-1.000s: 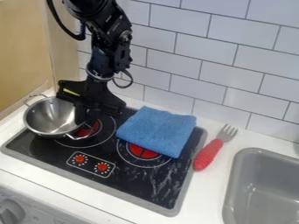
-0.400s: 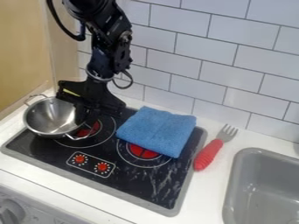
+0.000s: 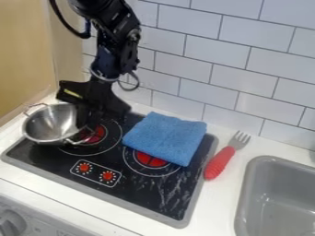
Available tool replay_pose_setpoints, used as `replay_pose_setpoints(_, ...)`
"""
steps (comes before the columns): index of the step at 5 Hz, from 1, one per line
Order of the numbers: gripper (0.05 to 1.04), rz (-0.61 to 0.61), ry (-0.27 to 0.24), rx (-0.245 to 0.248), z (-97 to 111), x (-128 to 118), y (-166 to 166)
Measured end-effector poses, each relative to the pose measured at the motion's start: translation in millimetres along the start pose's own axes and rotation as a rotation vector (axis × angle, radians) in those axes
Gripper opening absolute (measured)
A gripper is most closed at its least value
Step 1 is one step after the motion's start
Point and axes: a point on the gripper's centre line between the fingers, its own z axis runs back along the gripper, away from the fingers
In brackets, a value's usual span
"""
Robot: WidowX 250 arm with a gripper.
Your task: Put the silver tray on the blue cloth
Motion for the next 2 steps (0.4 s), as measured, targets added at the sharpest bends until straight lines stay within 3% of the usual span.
replay_pose_setpoints(2, 0.053, -0.058, -0.033, 0.034, 22.6, -6.0, -15.9)
